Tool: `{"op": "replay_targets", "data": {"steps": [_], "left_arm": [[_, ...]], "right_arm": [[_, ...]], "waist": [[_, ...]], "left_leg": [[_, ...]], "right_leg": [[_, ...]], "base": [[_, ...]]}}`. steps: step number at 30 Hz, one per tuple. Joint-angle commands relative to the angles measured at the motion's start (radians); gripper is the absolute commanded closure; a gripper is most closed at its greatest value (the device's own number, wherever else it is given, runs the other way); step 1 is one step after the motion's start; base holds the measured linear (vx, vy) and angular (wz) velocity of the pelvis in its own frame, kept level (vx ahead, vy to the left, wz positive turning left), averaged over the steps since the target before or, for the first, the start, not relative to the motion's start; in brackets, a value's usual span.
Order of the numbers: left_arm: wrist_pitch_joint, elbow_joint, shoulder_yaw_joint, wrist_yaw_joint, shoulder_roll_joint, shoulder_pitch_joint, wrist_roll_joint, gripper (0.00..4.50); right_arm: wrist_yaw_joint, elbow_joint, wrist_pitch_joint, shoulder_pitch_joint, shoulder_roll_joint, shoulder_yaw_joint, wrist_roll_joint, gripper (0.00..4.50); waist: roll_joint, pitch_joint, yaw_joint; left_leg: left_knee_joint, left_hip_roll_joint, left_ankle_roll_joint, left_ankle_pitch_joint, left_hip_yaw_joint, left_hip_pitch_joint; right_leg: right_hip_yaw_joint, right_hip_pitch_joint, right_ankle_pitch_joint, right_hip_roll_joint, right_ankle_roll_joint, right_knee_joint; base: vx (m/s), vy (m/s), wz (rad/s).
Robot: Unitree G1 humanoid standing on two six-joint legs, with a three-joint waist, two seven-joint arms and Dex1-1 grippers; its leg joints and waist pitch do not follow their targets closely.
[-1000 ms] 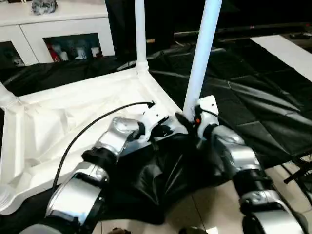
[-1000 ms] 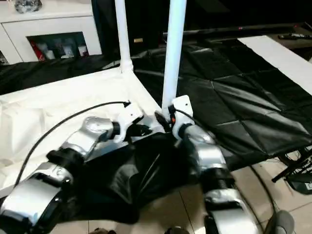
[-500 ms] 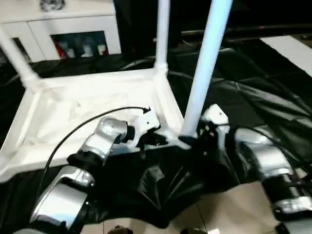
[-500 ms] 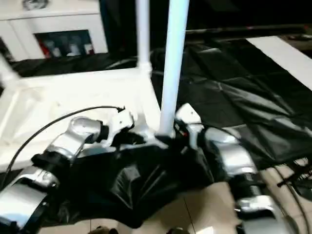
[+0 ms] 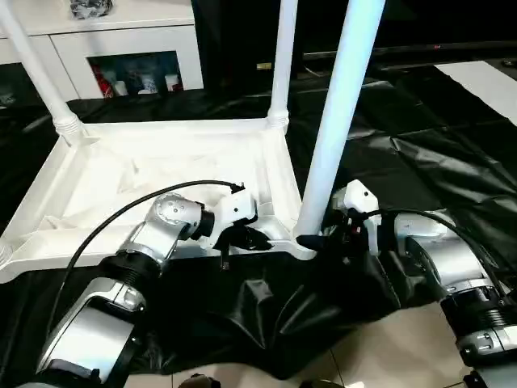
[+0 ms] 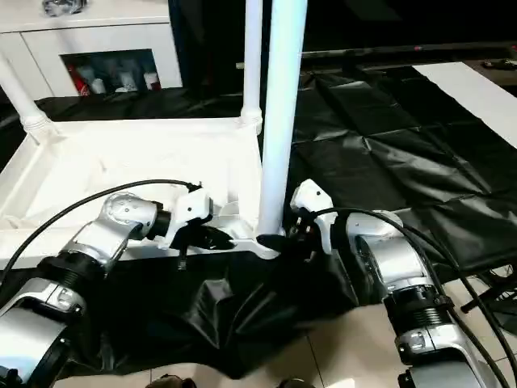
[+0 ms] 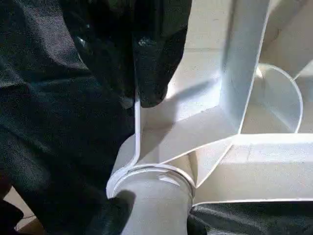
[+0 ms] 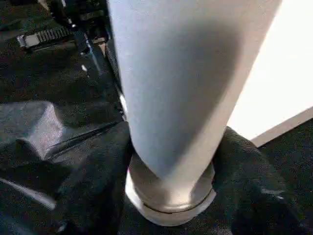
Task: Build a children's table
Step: Rotate leg to tighten
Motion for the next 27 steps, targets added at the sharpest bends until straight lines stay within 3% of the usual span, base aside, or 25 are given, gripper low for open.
{"op": "replay_targets", "data": {"steps": [1, 4, 5, 8, 9, 10, 12, 14, 18, 19, 22, 23, 27], "left_arm": [[0.015, -0.006, 0.012, 0.104, -0.040, -0.036, 0.003, 4.50], [0.049, 0.024, 0.030, 0.191, -0.066, -0.062, 0.013, 4.50], [0.082, 0.046, 0.044, 0.267, -0.093, -0.082, 0.020, 4.50], [0.125, 0.080, 0.069, 0.382, -0.133, -0.111, 0.022, 4.50], [0.140, 0.092, 0.080, 0.424, -0.149, -0.122, 0.020, 4.50], [0.160, 0.111, 0.097, 0.485, -0.174, -0.139, 0.014, 4.50], [0.169, 0.122, 0.104, 0.529, -0.196, -0.149, 0.014, 4.50], [0.174, 0.130, 0.108, 0.563, -0.219, -0.158, 0.015, 4.50], [0.143, 0.117, 0.090, 0.533, -0.236, -0.151, 0.020, 4.50], [0.124, 0.112, 0.078, 0.513, -0.234, -0.144, 0.026, 4.50], [0.104, 0.106, 0.065, 0.493, -0.223, -0.131, 0.036, 4.50], [0.102, 0.107, 0.064, 0.491, -0.219, -0.128, 0.038, 4.50], [0.076, 0.110, 0.056, 0.482, -0.195, -0.117, 0.048, 4.50]], "right_arm": [[-0.043, 0.011, 0.013, 0.013, 0.073, 0.051, 0.002, 2.38], [-0.191, 0.067, 0.039, -0.007, 0.122, 0.016, -0.028, 2.47], [-0.309, 0.111, 0.047, -0.024, 0.172, -0.016, -0.040, 2.49], [-0.423, 0.147, 0.061, -0.039, 0.233, -0.053, -0.035, 2.52], [-0.462, 0.159, 0.065, -0.046, 0.255, -0.065, -0.032, 2.52], [-0.530, 0.182, 0.068, -0.058, 0.290, -0.083, -0.029, 2.52], [-0.597, 0.208, 0.061, -0.073, 0.327, -0.096, -0.031, 2.52], [-0.670, 0.239, 0.051, -0.093, 0.368, -0.109, -0.039, 2.52], [-0.700, 0.266, 0.008, -0.116, 0.404, -0.096, -0.064, 2.52], [-0.692, 0.272, 0.002, -0.122, 0.412, -0.104, -0.056, 1.82], [-0.654, 0.258, 0.010, -0.121, 0.401, -0.106, -0.042, 1.73], [-0.644, 0.251, 0.012, -0.119, 0.391, -0.102, -0.044, 1.55], [-0.587, 0.177, -0.004, -0.078, 0.302, -0.062, -0.083, 1.33]], "waist": [[-0.006, -0.076, 0.000], [-0.006, -0.072, -0.008], [-0.007, -0.070, -0.015], [-0.007, -0.067, -0.027], [-0.003, -0.067, -0.030], [-0.007, -0.068, -0.032], [-0.002, -0.069, -0.033], [-0.004, -0.070, -0.037], [-0.004, -0.072, -0.042], [-0.004, -0.072, -0.044], [-0.003, -0.073, -0.045], [-0.007, -0.074, -0.044], [-0.009, -0.074, -0.041]], "left_leg": [[-0.066, 0.043, 0.044, -0.272, -0.018, 0.024], [-0.067, 0.038, 0.021, -0.311, -0.020, 0.029], [-0.069, 0.035, 0.008, -0.335, -0.023, 0.030], [-0.071, 0.033, -0.006, -0.373, -0.029, 0.029], [-0.069, 0.033, -0.010, -0.388, -0.029, 0.035], [-0.070, 0.033, -0.012, -0.396, -0.032, 0.034], [-0.070, 0.032, -0.010, -0.402, -0.032, 0.036], [-0.069, 0.030, -0.002, -0.396, -0.030, 0.033], [-0.068, 0.029, 0.014, -0.379, -0.028, 0.030], [-0.070, 0.030, 0.020, -0.371, -0.028, 0.026], [-0.071, 0.032, 0.027, -0.357, -0.028, 0.024], [-0.071, 0.033, 0.030, -0.351, -0.027, 0.024], [-0.069, 0.033, 0.038, -0.329, -0.025, 0.023]], "right_leg": [[0.038, 0.043, -0.277, -0.054, -0.235, -0.063], [0.037, 0.037, -0.347, -0.055, -0.222, -0.071], [0.034, 0.035, -0.402, -0.055, -0.205, -0.076], [0.031, 0.035, -0.483, -0.057, -0.169, -0.087], [0.031, 0.028, -0.496, -0.056, -0.163, -0.091], [0.028, 0.031, -0.497, -0.055, -0.159, -0.092], [0.029, 0.026, -0.483, -0.055, -0.158, -0.095], [0.030, 0.027, -0.455, -0.054, -0.167, -0.094], [0.031, 0.029, -0.427, -0.055, -0.172, -0.092], [0.031, 0.033, -0.410, -0.054, -0.175, -0.090], [0.033, 0.035, -0.366, -0.053, -0.189, -0.084], [0.033, 0.037, -0.355, -0.054, -0.196, -0.081], [0.035, 0.039, -0.347, -0.055, -0.200, -0.080]], "base": [[0.000, 0.000, 0.00], [0.000, 0.000, 0.00], [0.000, 0.000, 0.00], [0.000, 0.000, 0.00], [0.000, 0.000, 0.00], [0.000, 0.000, 0.00], [0.000, 0.000, 0.00], [0.000, 0.000, 0.00], [0.000, 0.000, 0.00], [0.000, 0.000, 0.00], [0.000, 0.000, 0.00], [0.000, 0.000, 0.00], [0.000, 0.000, 0.00]]}}
